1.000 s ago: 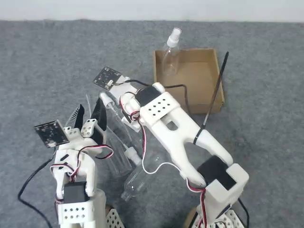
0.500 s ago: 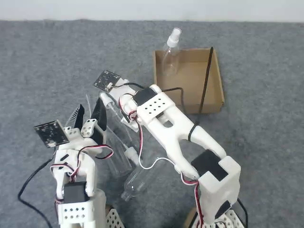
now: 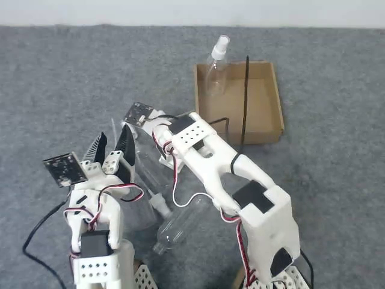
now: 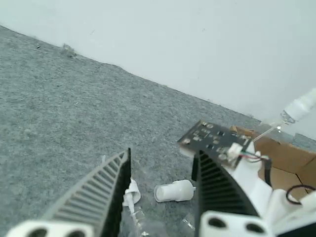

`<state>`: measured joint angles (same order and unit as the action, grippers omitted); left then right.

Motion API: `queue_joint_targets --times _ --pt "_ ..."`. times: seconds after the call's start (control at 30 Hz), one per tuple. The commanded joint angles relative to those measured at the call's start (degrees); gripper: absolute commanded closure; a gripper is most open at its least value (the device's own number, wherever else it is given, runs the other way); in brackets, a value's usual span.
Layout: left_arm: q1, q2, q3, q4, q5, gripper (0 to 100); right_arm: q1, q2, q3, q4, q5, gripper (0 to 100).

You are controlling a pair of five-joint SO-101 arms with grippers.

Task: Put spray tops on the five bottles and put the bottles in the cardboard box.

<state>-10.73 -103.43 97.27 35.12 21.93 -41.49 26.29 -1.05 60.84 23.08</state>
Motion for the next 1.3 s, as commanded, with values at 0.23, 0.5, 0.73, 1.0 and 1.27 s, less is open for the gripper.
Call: queue_joint_targets --times 0.23,0.5,0.73,1.0,1.27 --pt "-0.4 -1.1 -0.7 -1.5 -0.2 81 0.2 -0.9 -1.2 -0.7 0.6 78.8" --pt "-0.4 -1.1 -0.7 -1.5 -0.2 81 0.2 -0.7 -3.4 0.7 0.7 95.7" --pt "-0.4 -1.1 -0.7 -1.5 -0.3 81 0.2 -1.1 -4.2 2.0 0.8 95.7" --pt "-0.4 -1.1 -0.7 -1.5 -0.3 81 0.3 -1.2 -4.2 2.1 0.7 95.7" --pt "-0.4 -1.1 -0.7 -1.5 -0.3 81 0.3 -1.3 -4.3 2.7 0.8 95.7"
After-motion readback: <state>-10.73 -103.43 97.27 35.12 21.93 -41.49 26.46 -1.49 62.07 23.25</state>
